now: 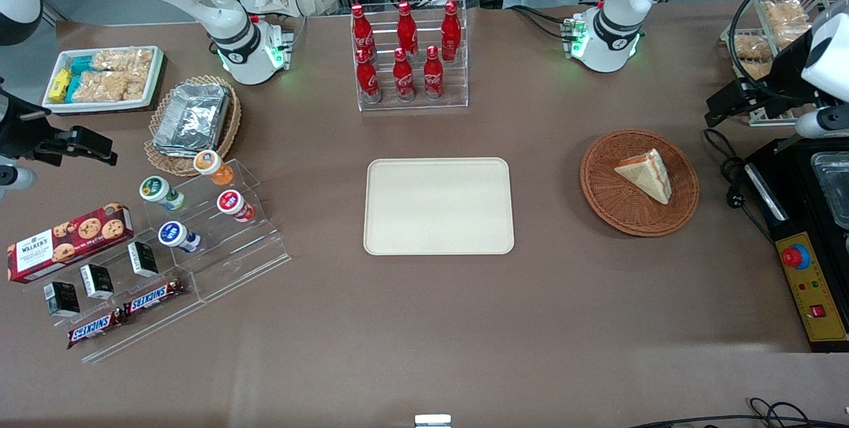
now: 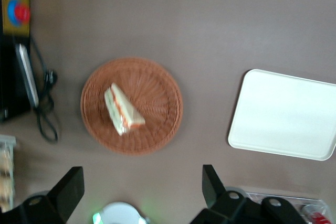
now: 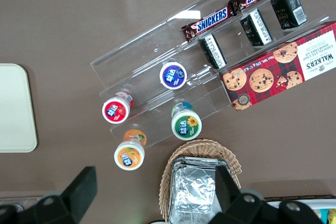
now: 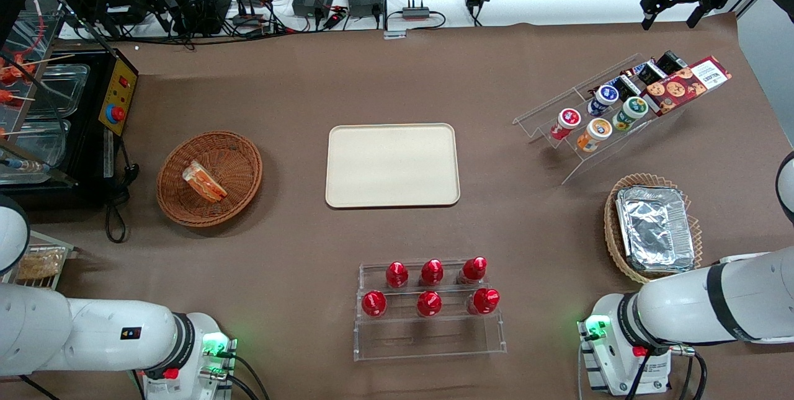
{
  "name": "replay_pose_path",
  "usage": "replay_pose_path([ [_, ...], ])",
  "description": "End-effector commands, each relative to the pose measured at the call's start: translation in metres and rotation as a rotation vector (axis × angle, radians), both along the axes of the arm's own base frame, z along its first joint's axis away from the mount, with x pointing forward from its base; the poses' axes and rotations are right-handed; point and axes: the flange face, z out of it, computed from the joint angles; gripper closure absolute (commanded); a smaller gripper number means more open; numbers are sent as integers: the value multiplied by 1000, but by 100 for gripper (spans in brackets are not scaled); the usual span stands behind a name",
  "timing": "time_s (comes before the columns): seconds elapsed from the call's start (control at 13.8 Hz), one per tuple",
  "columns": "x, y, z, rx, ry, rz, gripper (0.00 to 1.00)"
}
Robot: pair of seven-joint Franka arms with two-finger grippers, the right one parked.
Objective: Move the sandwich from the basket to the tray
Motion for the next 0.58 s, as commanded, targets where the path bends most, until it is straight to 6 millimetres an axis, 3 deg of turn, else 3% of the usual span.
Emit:
replay_pose_path([
  [0.0,-42,3,-7,42,33,161,0],
  [0.29,-102,9,-46,74,-43,458,0],
  [0.51,-119,-1,-75,115,-67,569,0],
])
